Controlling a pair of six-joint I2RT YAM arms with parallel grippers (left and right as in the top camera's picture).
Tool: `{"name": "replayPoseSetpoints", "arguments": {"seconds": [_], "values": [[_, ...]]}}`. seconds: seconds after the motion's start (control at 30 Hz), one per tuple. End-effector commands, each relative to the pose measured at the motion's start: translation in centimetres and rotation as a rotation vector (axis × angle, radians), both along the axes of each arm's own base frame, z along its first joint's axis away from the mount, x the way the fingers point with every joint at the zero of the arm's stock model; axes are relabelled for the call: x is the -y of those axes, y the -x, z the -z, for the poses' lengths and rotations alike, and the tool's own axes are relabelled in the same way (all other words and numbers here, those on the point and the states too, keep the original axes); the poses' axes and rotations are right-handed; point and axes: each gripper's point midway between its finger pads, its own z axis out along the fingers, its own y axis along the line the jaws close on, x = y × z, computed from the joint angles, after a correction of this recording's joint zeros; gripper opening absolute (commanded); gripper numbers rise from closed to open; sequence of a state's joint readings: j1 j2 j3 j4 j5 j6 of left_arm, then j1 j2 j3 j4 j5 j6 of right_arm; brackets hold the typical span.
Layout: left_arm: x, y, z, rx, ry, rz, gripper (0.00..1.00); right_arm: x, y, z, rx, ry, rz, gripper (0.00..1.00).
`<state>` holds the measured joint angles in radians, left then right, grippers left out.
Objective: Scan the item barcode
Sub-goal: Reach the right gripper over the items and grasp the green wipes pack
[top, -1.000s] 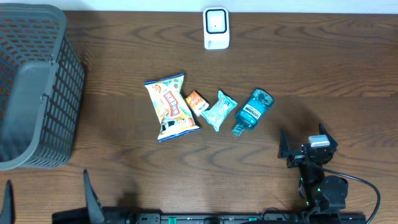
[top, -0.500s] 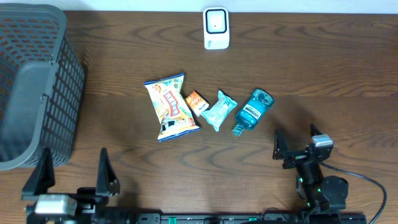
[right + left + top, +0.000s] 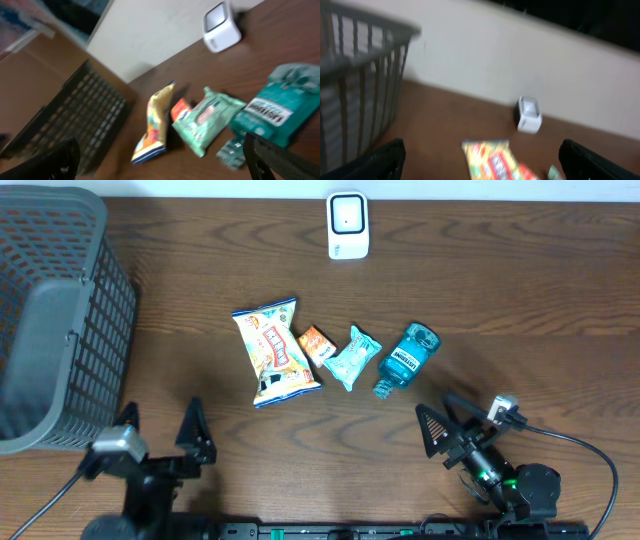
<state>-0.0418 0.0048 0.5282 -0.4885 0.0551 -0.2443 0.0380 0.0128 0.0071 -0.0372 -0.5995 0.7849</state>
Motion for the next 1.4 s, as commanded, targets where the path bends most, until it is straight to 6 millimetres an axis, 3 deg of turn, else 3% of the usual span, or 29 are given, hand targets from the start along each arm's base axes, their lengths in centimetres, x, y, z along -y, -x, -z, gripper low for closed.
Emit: {"name": "replayPoseSetpoints", "arguments": {"seconds": [0.0, 0.13, 0.3, 0.43, 0.5, 0.67, 0.8, 1.0, 1.17, 1.37], "values": [[0.3, -1.2, 3.0, -0.068, 0.026, 0.010, 0.98, -1.2, 1.0, 0.0, -0.027, -0.032, -0.087, 0.99], [0.3, -2.4, 5.6, -0.106, 0.029, 0.010, 0.98, -1.2, 1.1, -0.5, -0.037, -0.032, -0.087, 0.99], [0.3, -2.9, 8.2, -0.161, 0.026, 0.006, 0.98, 0.0, 0.2, -4.3, 0.000, 0.006, -0.001, 0.99], [-0.3, -3.3, 10.5, -0.212, 0.019, -0.027, 0.98, 0.2, -1.4, -7.0, -0.035, 0.129, 0.008, 0.99], [-0.3, -3.4, 11.5, -0.230, 0.017, -0.031, 0.98, 0.6, -3.3, -7.2, -0.116, 0.205, 0.033, 0.99], [-0.3, -4.4, 13.5, -0.223, 0.017, -0.031, 0.98, 2.3, -8.0, -4.4, -0.479, 0.338, 0.170, 0.99], [-0.3, -5.1, 15.0, -0.215, 0.003, -0.028, 0.98, -0.1, -9.0, -2.1, -0.729, 0.405, 0.071, 0.99], [-0.3, -5.1, 15.0, -0.217, 0.003, -0.028, 0.98, -4.7, -13.1, 0.6, -0.725, 0.424, -0.043, 0.99], [-0.3, -5.1, 15.0, -0.217, 0.003, -0.028, 0.98, -6.0, -14.3, 3.3, -0.853, 0.361, 0.008, 0.99], [-0.3, -5.1, 15.0, -0.218, 0.003, -0.028, 0.98, -9.0, -16.0, 3.0, -0.805, 0.463, 0.006, 0.98]]}}
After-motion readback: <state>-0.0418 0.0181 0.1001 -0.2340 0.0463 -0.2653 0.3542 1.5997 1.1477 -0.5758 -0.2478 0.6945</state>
